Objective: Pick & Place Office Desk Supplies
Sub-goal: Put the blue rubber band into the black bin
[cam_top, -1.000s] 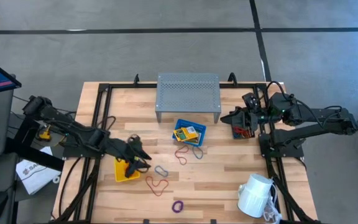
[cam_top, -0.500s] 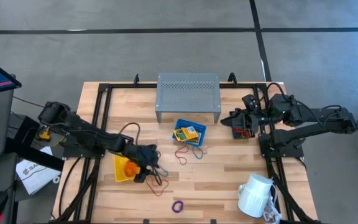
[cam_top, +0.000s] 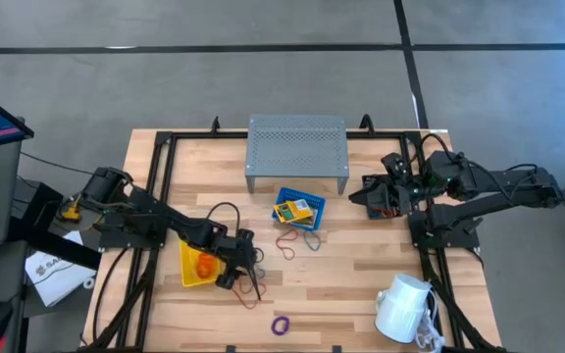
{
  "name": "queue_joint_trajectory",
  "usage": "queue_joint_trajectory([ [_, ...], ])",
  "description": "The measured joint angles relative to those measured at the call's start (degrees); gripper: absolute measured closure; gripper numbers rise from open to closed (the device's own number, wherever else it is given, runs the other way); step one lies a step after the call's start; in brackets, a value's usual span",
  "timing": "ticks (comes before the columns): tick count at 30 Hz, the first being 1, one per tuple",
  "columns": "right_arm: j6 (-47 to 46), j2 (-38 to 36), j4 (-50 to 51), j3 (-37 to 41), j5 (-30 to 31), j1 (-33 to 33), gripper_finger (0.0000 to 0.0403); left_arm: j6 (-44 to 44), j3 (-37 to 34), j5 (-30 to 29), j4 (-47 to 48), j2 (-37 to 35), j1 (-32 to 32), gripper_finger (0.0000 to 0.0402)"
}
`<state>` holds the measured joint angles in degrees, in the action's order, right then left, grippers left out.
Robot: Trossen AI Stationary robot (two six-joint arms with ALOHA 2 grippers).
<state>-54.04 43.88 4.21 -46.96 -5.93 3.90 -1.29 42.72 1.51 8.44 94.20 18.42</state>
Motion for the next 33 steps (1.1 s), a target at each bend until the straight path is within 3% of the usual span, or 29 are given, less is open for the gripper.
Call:
queue_joint_trajectory([
  [9,0.0,0.0,0.0,0.0,0.0,0.2,0.0291,-0.4,0.0,-1.5,0.0,0.1,-1.9,0.0181],
  [19,0.0,0.0,0.0,0.0,0.0,0.2,0.0291,-3.5,0.0,-1.9,-1.3,0.1,-3.7,0.0213],
  [26,-1.1,0.0,0.0,0.0,0.0,0.2,0.0291,-4.4,0.0,5.6,-1.4,0.1,-3.6,0.0219],
  [33,-1.1,0.0,0.0,0.0,0.0,0.2,0.0291,-4.3,0.0,3.9,-1.8,0.5,-3.9,0.0194],
])
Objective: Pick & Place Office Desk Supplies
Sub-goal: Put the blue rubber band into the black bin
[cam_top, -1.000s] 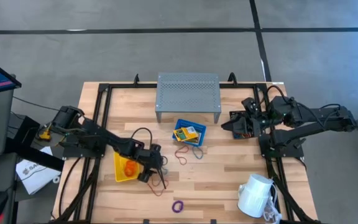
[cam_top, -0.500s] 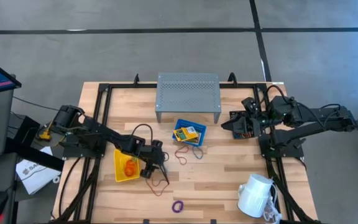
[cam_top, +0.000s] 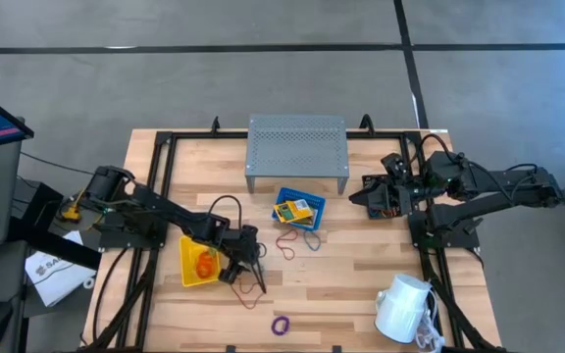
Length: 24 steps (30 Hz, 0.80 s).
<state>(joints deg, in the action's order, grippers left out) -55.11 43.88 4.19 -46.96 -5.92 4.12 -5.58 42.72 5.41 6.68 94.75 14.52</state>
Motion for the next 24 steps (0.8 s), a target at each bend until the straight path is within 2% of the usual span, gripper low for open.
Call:
queue_joint_trajectory([
  [7,0.0,0.0,-0.4,0.0,0.0,0.0,0.0291,0.2,0.1,-0.8,-1.8,2.5,0.1,0.0171],
  [12,-0.6,0.0,-0.3,0.0,0.0,0.0,0.0291,0.3,0.1,-0.9,-2.0,3.2,0.2,0.0171],
  [16,-0.6,0.0,-0.3,0.0,0.0,0.0,0.0291,-0.4,0.0,-1.1,-1.9,2.0,0.2,0.0201],
  [24,-0.4,0.0,-0.3,0.0,0.0,0.0,0.0291,-0.5,0.0,0.3,-2.1,2.0,0.1,0.0295],
])
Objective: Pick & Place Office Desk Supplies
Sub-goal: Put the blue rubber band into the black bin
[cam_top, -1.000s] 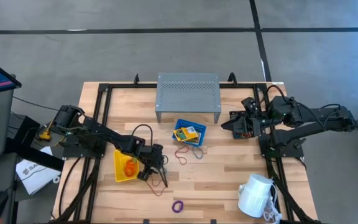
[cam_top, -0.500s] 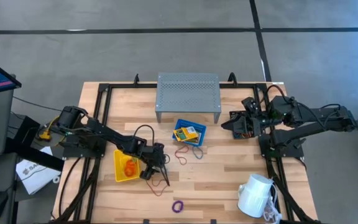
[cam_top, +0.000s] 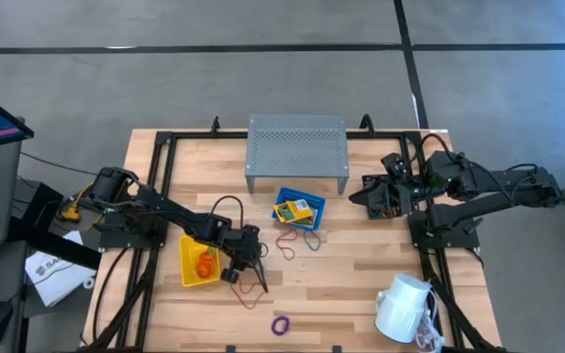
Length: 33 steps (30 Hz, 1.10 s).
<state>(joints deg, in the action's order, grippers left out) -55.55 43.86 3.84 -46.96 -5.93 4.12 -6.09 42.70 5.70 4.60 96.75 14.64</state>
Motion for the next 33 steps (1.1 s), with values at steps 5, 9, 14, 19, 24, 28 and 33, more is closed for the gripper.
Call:
queue_joint_trajectory([
  [5,0.0,0.0,0.0,0.0,0.0,0.0,0.0291,0.1,0.0,0.4,0.0,0.0,0.0,0.0331],
  [9,0.0,0.0,0.0,0.0,0.0,0.0,0.0291,0.5,0.0,1.2,0.1,0.0,0.0,0.0368],
  [14,0.0,0.0,0.0,0.0,0.0,0.0,0.0291,3.3,0.0,2.9,0.2,0.0,0.1,0.0396],
  [19,0.0,0.0,0.0,0.0,0.0,0.0,0.0291,6.5,0.0,4.4,0.4,0.0,0.1,0.0400],
  [24,0.0,0.0,0.0,0.0,0.0,0.0,0.0291,11.0,-0.1,6.8,1.0,-0.5,0.1,0.0401],
  [28,1.8,0.0,0.0,0.0,0.0,0.0,0.0292,14.8,-0.2,6.8,0.3,-3.4,0.1,0.0401],
  [33,6.1,0.4,-0.1,0.0,0.0,0.0,0.0300,21.2,-0.1,3.6,-2.9,-10.8,-0.4,0.0401],
])
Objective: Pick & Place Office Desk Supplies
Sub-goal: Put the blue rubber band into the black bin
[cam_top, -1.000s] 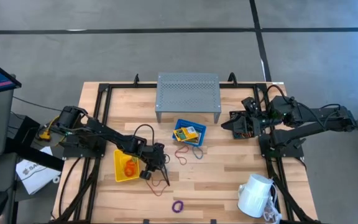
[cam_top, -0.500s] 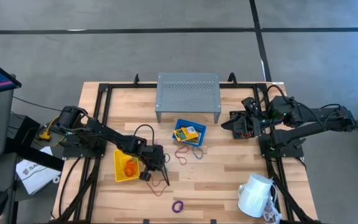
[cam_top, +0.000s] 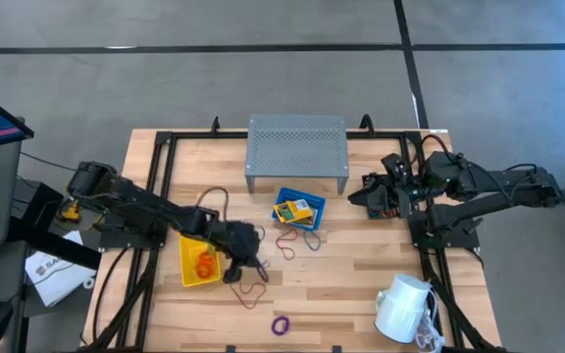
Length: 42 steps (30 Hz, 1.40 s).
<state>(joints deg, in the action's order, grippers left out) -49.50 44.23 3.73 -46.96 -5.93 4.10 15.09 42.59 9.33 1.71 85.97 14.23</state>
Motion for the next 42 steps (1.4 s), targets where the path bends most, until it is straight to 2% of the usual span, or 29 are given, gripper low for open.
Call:
queue_joint_trajectory([
  [3,4.1,0.1,-0.1,0.0,0.0,0.0,0.0306,6.2,0.0,-1.2,-4.7,-5.3,-1.5,0.0401],
  [7,10.7,1.2,-1.5,0.0,0.0,0.0,0.0310,14.6,0.0,-1.5,-18.3,-11.1,-4.1,0.0401],
  [11,18.1,5.0,-0.6,-2.8,-0.4,0.3,0.0312,21.4,0.1,-0.9,-33.3,-13.5,-7.1,0.0401],
  [14,24.8,9.2,1.3,-7.0,-1.8,0.9,0.0312,27.2,0.1,1.3,-39.1,-13.9,-9.2,0.0401],
  [18,33.1,14.8,5.4,-13.6,-2.2,2.0,0.0312,31.7,0.1,3.3,-42.4,-13.9,-10.2,0.0401],
  [23,36.6,21.1,7.8,-20.4,-4.5,2.1,0.0303,33.6,0.1,4.6,-44.0,-13.9,-10.2,0.0401],
  [27,36.5,26.1,7.7,-24.5,-4.5,1.3,0.0273,33.7,0.1,4.6,-44.3,-13.9,-10.1,0.0401],
  [35,36.4,33.4,8.3,-31.5,-4.7,0.7,0.0182,33.8,0.1,4.7,-45.6,-13.9,-10.0,0.0401],
  [42,36.0,36.8,7.9,-33.6,-4.7,0.7,0.0169,34.9,0.1,5.6,-46.9,-13.9,-10.0,0.0401],
])
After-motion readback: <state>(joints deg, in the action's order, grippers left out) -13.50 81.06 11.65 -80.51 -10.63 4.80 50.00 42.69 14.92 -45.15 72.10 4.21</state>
